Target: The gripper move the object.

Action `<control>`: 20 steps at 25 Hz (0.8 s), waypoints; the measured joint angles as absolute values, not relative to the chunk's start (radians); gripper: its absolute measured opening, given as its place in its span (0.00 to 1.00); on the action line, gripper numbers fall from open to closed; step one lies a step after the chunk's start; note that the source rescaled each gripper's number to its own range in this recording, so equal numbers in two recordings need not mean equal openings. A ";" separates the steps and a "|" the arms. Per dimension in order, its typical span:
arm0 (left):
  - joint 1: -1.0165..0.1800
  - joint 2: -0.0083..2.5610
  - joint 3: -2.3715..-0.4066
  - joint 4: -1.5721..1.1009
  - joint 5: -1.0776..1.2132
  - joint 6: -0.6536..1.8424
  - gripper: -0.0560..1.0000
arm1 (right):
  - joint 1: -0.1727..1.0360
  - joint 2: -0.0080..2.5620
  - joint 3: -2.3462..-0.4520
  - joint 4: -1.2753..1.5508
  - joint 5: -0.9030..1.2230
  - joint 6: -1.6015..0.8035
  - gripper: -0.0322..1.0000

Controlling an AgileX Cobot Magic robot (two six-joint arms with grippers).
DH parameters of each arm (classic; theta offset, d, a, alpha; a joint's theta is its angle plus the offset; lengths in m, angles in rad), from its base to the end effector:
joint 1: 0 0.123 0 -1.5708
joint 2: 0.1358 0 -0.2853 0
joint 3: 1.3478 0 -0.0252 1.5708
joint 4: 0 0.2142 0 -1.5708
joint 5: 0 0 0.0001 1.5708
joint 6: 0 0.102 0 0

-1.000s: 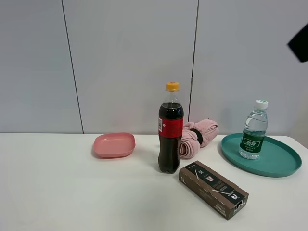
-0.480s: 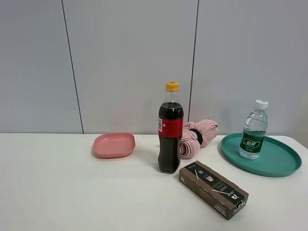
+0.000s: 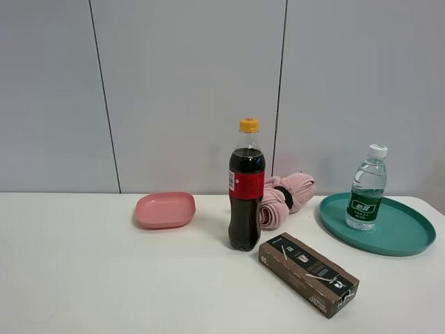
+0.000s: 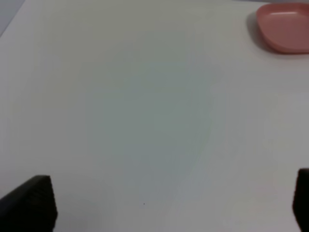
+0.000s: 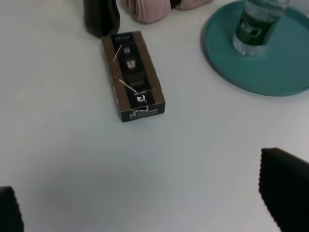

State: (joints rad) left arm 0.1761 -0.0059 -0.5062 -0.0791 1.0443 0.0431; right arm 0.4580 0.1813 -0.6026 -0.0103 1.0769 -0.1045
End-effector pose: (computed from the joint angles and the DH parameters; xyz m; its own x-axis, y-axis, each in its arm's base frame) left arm -0.0267 -0.0118 0.2578 -0.4230 -0.0719 -0.9033 -0.1126 0.9933 -0.0264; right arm -0.0089 -0.0054 0.2833 -0.4324 -0.3349 -0.8372 -0.4854 0.8689 -0.0969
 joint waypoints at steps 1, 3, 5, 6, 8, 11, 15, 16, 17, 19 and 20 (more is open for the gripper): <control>0.176 -0.006 -0.506 -0.079 1.044 0.043 1.00 | 0.458 0.168 -0.591 -0.013 1.076 -0.089 1.00; 0.176 -0.006 -0.506 -0.079 1.044 0.043 1.00 | 0.458 0.144 -0.573 -0.024 1.076 -0.060 1.00; 0.176 -0.006 -0.506 -0.079 1.044 0.043 1.00 | 0.458 0.123 -0.554 -0.041 1.074 -0.037 1.00; 0.176 -0.006 -0.506 -0.079 1.044 0.043 1.00 | 0.458 0.114 -0.544 -0.049 1.074 -0.032 1.00; 0.176 -0.006 -0.506 -0.079 1.044 0.043 1.00 | 0.458 0.101 -0.519 -0.055 1.074 -0.026 1.00; 0.176 -0.006 -0.506 -0.079 1.044 0.043 1.00 | 0.458 0.090 -0.488 -0.066 1.074 -0.015 1.00; 0.176 -0.006 -0.506 -0.079 1.044 0.043 1.00 | 0.458 0.088 -0.484 -0.085 1.073 0.016 1.00; 0.176 -0.006 -0.506 -0.079 1.044 0.043 1.00 | 0.458 0.087 -0.484 -0.096 1.073 0.029 1.00; 0.176 -0.006 -0.506 -0.079 1.044 0.043 1.00 | 0.458 0.086 -0.484 -0.104 1.073 0.039 1.00; 0.176 -0.006 -0.506 -0.079 1.044 0.043 1.00 | 0.458 0.086 -0.483 -0.106 1.073 0.046 1.00; 0.176 -0.006 -0.506 -0.079 1.044 0.043 1.00 | 0.458 0.086 -0.483 -0.106 1.073 0.048 1.00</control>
State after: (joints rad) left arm 0.1761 -0.0059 -0.5062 -0.0791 1.0443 0.0431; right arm 0.4580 0.0859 -0.4828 -0.1063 1.0733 0.0483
